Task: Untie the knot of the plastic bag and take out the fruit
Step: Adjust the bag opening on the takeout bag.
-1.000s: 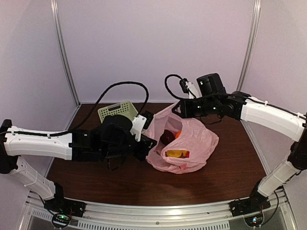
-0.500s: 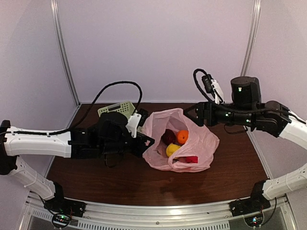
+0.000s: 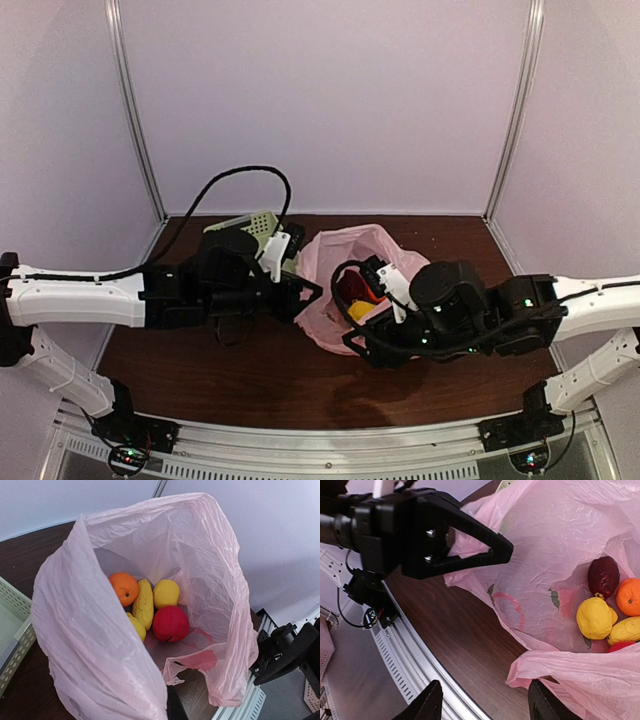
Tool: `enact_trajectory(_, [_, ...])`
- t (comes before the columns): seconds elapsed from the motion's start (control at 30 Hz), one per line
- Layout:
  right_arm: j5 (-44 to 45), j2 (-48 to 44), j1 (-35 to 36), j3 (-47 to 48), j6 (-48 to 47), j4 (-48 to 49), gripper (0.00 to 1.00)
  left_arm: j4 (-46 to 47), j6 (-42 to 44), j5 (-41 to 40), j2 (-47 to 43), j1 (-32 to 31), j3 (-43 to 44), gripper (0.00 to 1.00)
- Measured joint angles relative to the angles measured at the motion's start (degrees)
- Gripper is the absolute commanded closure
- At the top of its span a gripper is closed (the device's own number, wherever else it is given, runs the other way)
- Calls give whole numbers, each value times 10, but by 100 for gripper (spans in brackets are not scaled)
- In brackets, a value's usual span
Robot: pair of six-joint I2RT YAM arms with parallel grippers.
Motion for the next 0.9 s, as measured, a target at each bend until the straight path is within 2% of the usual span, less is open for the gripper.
enact_trajectory(0.23, [49,84,6,14,11,-28,42,2,-3,5,0,2,-1,100])
enact_trajectory(0.47, [99,92,7,15,31,-61,38,5,-4,6,0,8,-6,100])
enact_trajectory(0.7, [139,103,7,16,26,-66,30,6,-4,13,0,12,-6,100])
enact_trajectory(0.9, [164,156,7,32,10,-64,31,6,-4,16,0,14,-6,100])
